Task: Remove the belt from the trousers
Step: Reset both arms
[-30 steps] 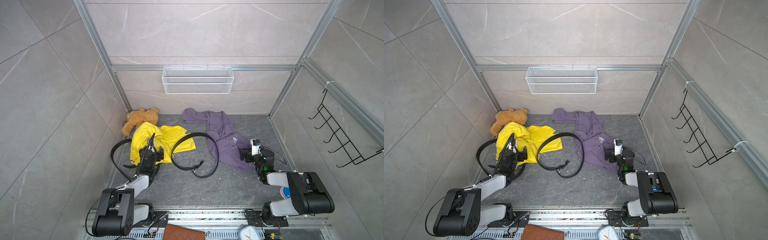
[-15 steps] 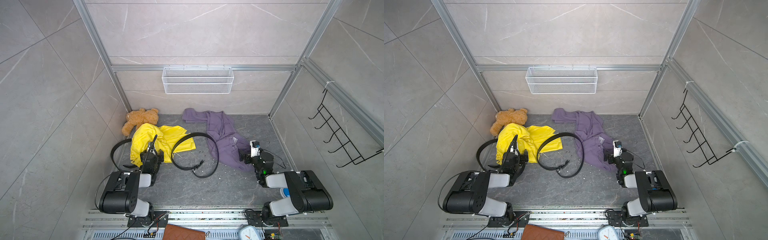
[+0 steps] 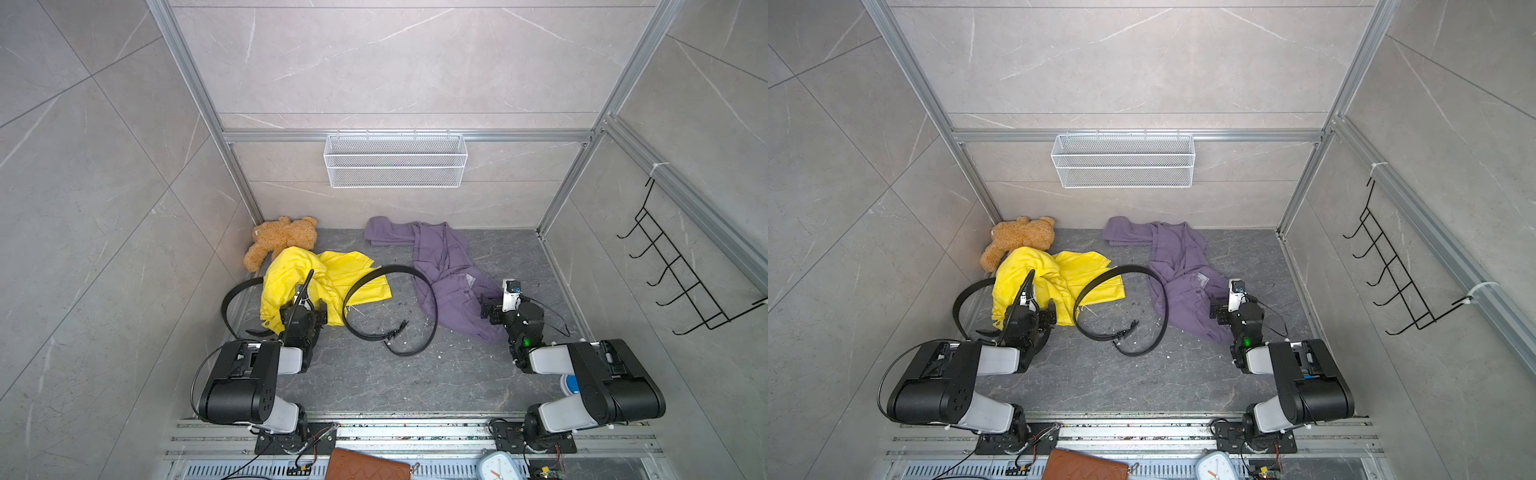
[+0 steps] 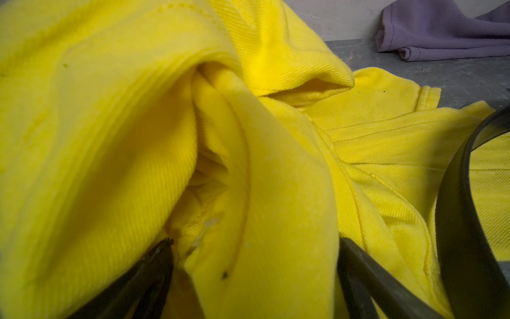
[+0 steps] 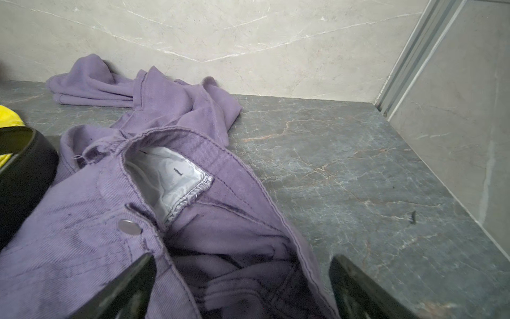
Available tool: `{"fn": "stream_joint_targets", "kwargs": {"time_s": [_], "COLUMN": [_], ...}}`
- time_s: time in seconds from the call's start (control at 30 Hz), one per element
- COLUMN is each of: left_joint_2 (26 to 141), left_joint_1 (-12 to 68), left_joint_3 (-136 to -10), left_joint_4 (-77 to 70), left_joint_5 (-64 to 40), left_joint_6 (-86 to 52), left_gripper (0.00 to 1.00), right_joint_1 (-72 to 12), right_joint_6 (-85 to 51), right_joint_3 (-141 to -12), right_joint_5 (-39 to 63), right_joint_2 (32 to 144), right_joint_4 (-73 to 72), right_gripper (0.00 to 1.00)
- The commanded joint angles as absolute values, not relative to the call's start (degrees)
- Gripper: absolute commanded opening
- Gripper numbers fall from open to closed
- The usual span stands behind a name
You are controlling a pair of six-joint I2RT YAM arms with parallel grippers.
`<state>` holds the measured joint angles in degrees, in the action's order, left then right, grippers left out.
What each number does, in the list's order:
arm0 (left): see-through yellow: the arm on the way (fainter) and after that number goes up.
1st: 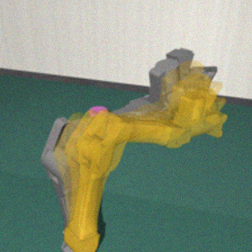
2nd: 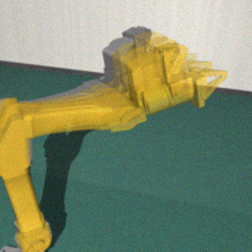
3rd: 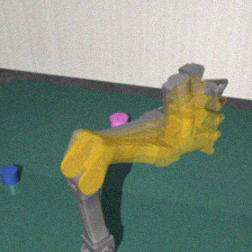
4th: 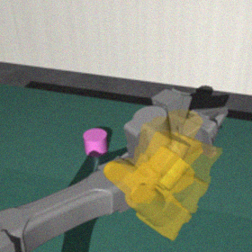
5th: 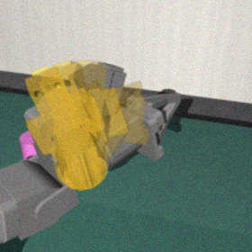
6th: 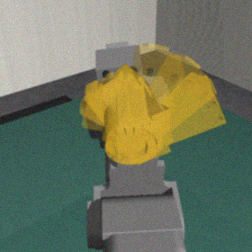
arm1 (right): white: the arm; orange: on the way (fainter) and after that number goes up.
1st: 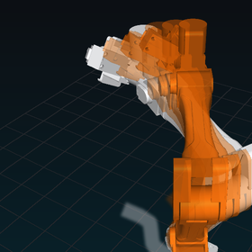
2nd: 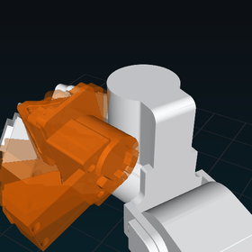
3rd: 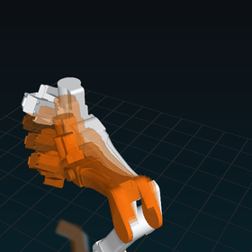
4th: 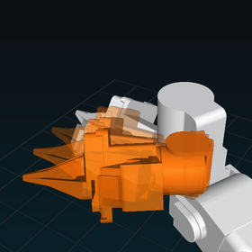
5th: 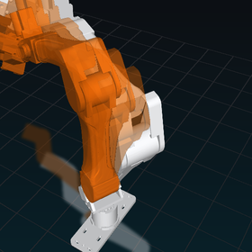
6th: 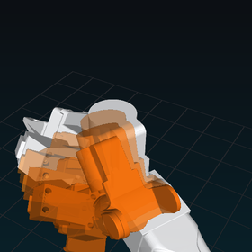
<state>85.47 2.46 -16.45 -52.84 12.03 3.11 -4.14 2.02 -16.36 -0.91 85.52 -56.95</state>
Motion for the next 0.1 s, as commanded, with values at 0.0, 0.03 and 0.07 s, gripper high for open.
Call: {"fn": "stream_joint_targets", "kwargs": {"time_s": [0.0,0.03,0.07], "left_joint_2": [85.9,85.9,85.9], "left_joint_1": [2.0,2.0,2.0], "left_joint_3": [-17.4,-17.4,-17.5], "left_joint_4": [-54.7,-54.7,-54.6], "left_joint_5": [12.3,12.2,12.2], "left_joint_6": [1.6,1.6,1.6], "left_gripper": [0.94,0.94,0.94], "right_joint_1": [-4.6,-4.7,-4.7], "right_joint_6": [0.8,0.8,0.8], "right_joint_3": [-17.4,-17.4,-17.3], "right_joint_5": [-2.7,-2.8,-2.7], "right_joint_2": [86.0,86.0,85.9], "right_joint_4": [-55.7,-55.7,-55.6], "right_gripper": [1.00,1.00,1.00]}}
